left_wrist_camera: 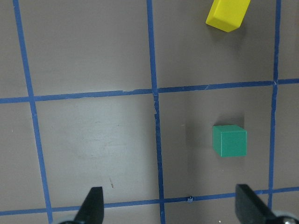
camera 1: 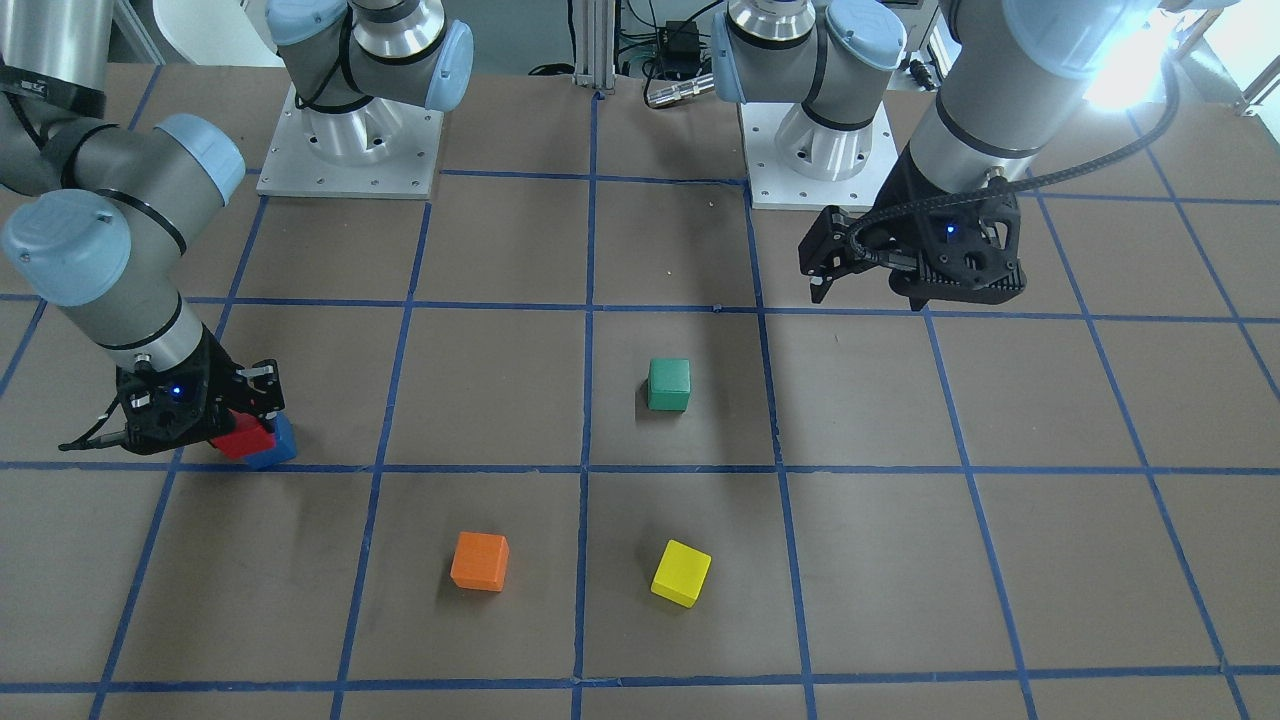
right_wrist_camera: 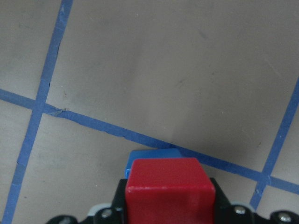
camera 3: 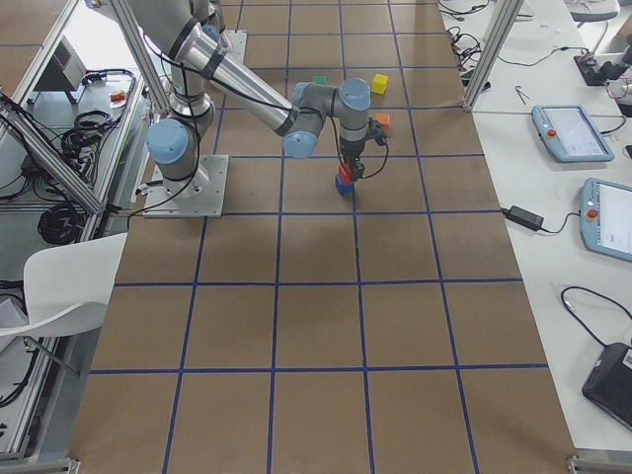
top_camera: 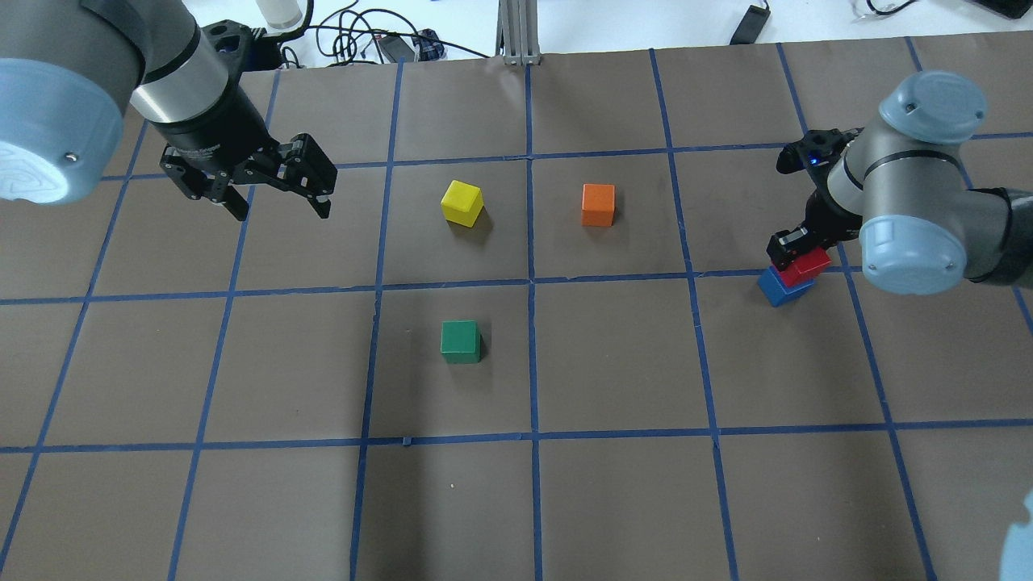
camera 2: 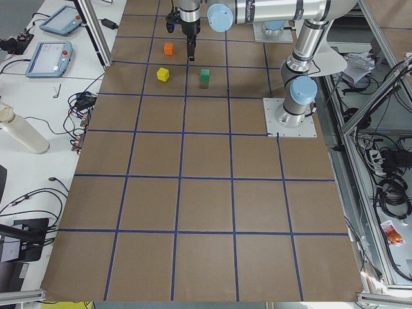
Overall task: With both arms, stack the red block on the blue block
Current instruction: 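Lower the red cube onto the blue cube with the right gripper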
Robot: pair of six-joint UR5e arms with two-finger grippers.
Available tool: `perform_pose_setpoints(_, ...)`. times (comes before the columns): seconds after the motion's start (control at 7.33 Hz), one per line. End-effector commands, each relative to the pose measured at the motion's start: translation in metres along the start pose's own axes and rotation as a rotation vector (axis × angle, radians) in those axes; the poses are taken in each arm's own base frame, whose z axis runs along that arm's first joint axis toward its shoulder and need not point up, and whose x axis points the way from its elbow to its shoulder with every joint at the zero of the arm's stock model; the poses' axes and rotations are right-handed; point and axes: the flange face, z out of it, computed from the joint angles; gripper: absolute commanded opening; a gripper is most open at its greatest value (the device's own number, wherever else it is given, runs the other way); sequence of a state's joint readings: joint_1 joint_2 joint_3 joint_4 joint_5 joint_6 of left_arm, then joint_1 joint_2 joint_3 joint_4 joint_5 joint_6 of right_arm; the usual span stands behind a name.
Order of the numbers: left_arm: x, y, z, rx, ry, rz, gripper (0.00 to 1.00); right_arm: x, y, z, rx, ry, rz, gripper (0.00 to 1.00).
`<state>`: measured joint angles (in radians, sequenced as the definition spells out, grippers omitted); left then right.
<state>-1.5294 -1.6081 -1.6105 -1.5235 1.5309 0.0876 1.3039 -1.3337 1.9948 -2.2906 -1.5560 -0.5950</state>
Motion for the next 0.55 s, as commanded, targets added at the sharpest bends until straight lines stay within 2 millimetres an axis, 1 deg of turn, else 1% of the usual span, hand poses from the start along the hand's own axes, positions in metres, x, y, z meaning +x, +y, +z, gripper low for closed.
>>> perform_pose_setpoints(0.0,-0.0002,-0.0016,0.0006,-0.001,0.000,0.000,1.00,-0.0012,0.0002,-0.0024,0.004,0.002,0.001,0.00)
perform_pose_setpoints(0.41,0.0000,-0.0009,-0.0017,0.004,0.000,0.000,1.00,-0.0057,0.0014,-0.0052,-0.006,0.006,-0.006,0.00)
